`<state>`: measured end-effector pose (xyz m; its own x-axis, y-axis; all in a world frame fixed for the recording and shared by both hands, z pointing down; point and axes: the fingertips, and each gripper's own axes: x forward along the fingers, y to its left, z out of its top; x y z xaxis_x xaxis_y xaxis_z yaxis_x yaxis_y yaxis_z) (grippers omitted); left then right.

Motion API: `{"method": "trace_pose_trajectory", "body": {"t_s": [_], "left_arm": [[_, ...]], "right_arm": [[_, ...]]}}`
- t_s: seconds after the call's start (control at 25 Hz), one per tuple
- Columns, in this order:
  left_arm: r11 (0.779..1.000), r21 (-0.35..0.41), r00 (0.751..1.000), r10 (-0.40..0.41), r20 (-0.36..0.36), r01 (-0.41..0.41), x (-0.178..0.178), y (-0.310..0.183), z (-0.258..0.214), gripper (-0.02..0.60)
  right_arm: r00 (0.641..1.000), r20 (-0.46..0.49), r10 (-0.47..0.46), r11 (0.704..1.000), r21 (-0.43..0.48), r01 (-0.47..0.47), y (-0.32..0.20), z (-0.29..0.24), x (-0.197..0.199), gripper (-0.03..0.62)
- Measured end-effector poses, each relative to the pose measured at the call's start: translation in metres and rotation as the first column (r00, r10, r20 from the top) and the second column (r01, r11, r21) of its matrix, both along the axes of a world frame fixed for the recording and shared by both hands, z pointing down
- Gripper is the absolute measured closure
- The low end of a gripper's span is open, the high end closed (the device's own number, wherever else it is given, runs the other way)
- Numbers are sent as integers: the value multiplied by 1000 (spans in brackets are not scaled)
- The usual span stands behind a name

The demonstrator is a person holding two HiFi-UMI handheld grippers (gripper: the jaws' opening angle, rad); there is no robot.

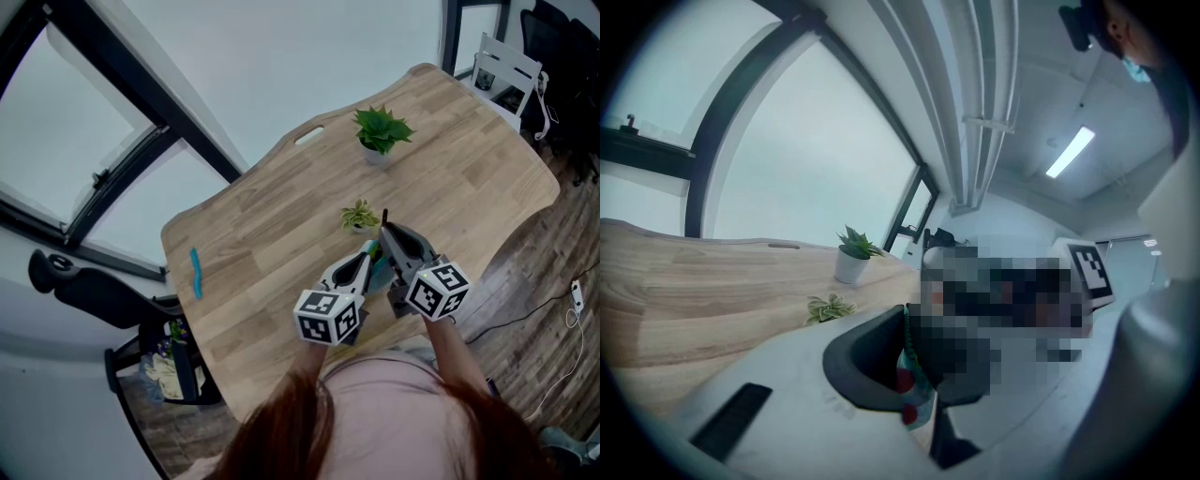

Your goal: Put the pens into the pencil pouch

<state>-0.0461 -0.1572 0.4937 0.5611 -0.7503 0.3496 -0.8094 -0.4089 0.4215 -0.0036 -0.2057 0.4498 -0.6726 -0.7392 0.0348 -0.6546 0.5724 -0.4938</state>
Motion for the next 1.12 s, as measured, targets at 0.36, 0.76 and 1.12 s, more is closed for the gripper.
{"method": "trace_pose_trajectory", "body": {"t_s": [0.36,0.76,1.12], "left_arm": [[1000,-2,1000,-12,-5,12,-3,-3,1,568],[1000,-4,1000,-25,-7,25,-6,-5,1,568],[1000,-5,1000,-29,-7,29,-7,-6,3,568]], "right_arm": [[995,-69,-67,998,-26,66,9,14,-10,562],[972,-197,-129,992,-34,125,19,27,-20,562],[960,-222,-173,983,-94,155,26,40,-22,560]]}}
